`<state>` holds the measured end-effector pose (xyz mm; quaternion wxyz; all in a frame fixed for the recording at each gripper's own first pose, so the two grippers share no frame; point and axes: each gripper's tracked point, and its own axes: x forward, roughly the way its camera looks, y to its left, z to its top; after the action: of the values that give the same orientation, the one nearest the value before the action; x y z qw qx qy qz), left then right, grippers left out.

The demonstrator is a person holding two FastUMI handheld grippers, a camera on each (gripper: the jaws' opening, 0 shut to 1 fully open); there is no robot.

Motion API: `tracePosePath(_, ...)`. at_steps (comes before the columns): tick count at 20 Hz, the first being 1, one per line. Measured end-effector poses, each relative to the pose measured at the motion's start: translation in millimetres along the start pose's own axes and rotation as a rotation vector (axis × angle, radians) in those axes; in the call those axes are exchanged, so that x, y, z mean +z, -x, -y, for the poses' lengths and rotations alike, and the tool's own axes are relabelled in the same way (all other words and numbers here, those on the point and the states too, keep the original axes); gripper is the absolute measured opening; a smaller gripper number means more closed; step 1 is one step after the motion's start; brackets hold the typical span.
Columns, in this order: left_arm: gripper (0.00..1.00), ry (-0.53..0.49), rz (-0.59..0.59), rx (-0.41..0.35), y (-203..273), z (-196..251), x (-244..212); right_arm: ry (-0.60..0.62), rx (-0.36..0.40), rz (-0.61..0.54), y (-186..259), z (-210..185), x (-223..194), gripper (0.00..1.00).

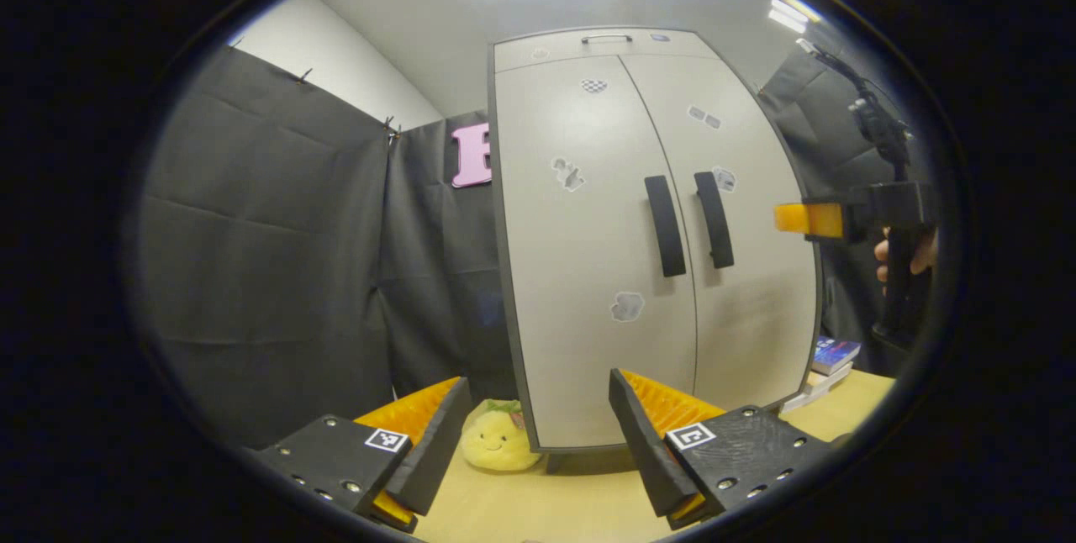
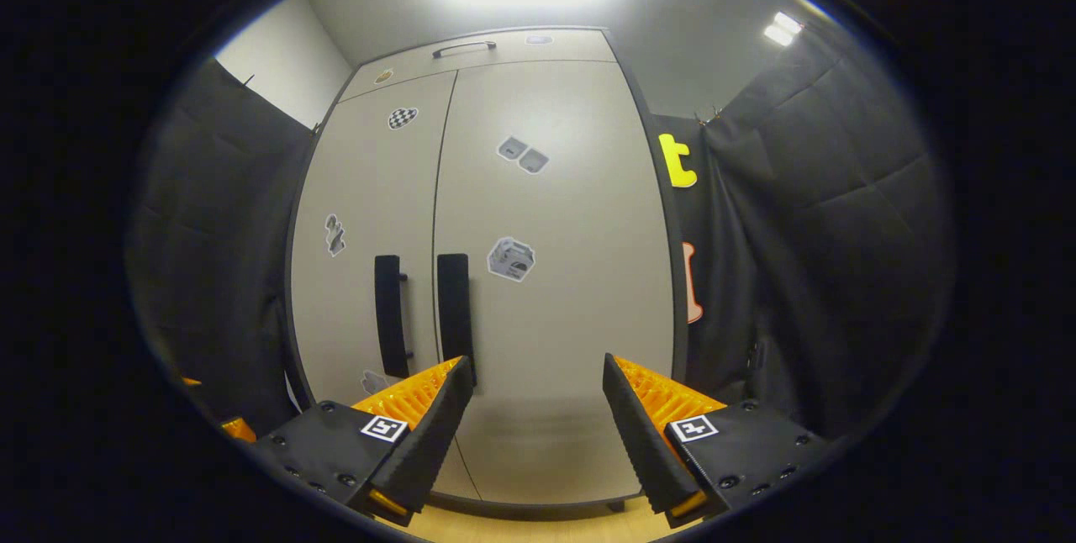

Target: Open the right door of the double-door shoe cabinet with the right hand, and open the left door with the left hand.

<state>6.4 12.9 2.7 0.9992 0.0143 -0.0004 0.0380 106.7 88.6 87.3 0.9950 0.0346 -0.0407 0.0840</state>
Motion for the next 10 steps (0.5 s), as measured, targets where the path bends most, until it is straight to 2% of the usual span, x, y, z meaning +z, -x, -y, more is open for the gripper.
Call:
tracePosePath(6, 0.95, -0.002, -0.028, 0.042, 0, -2, 0, 0.035, 0.06, 0.02, -43, -35, 14, 0.98)
tracePosePath(10, 0.95, -0.004, -0.044, 0.061, 2, -3, 2, 0.033, 0.088, 0.02, -62, -57, 18, 0.94)
